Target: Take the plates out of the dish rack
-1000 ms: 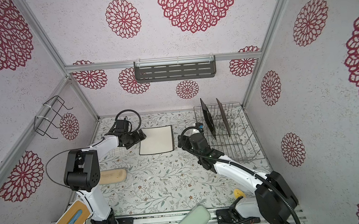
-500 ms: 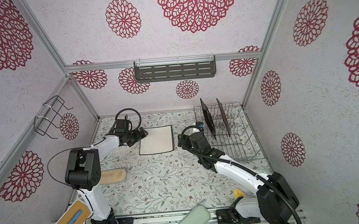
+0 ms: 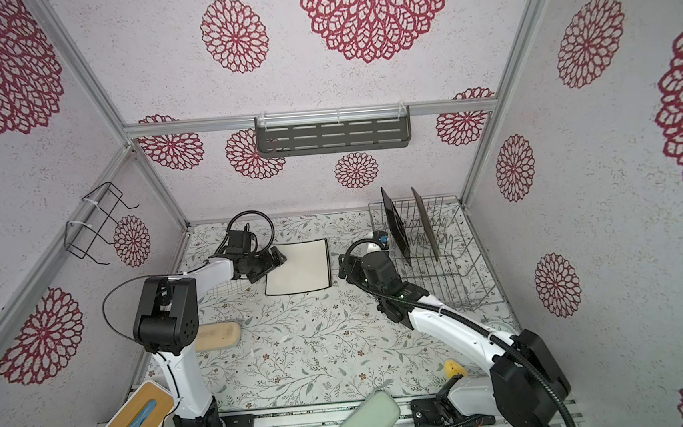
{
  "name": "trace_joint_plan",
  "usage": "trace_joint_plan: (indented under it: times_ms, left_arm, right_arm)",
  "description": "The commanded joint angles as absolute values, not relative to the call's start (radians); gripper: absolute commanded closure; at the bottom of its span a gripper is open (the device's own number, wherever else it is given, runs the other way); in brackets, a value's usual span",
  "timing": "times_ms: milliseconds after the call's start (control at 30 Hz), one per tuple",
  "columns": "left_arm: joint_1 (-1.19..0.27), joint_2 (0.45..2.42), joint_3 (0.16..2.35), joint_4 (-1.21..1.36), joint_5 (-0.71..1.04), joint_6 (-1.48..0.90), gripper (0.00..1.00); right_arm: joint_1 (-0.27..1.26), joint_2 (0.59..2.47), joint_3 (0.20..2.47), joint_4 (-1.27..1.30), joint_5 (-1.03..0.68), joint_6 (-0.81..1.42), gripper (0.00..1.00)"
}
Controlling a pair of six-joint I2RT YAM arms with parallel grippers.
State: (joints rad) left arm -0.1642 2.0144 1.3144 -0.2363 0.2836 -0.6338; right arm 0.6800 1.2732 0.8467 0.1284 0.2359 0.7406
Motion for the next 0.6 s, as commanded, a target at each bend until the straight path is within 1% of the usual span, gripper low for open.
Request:
trace_joint_plan:
  times_ms: [0, 167, 300, 567]
  left_arm:
    - [-0.179, 2.019, 1.343, -0.211, 0.305, -0.633, 0.03]
    - [-0.187, 2.025, 1.363, -0.230, 0.291, -0.631, 0.03]
    - [-0.201, 2.031, 1.398, -0.294, 0.231, -0.599, 0.03]
    - [-0.205, 2.035, 1.412, -0.319, 0.219, -0.590, 0.03]
  right_arm:
    - [0.685, 1.233, 0.879, 0.133, 0.270, 0.716, 0.13]
    - [0.686, 1.232, 0.874, 0.132, 0.267, 0.716, 0.13]
    - [0.686, 1.225, 0.871, 0.130, 0.273, 0.715, 0.13]
    - [0.684, 1.222, 0.872, 0.128, 0.273, 0.713, 0.12]
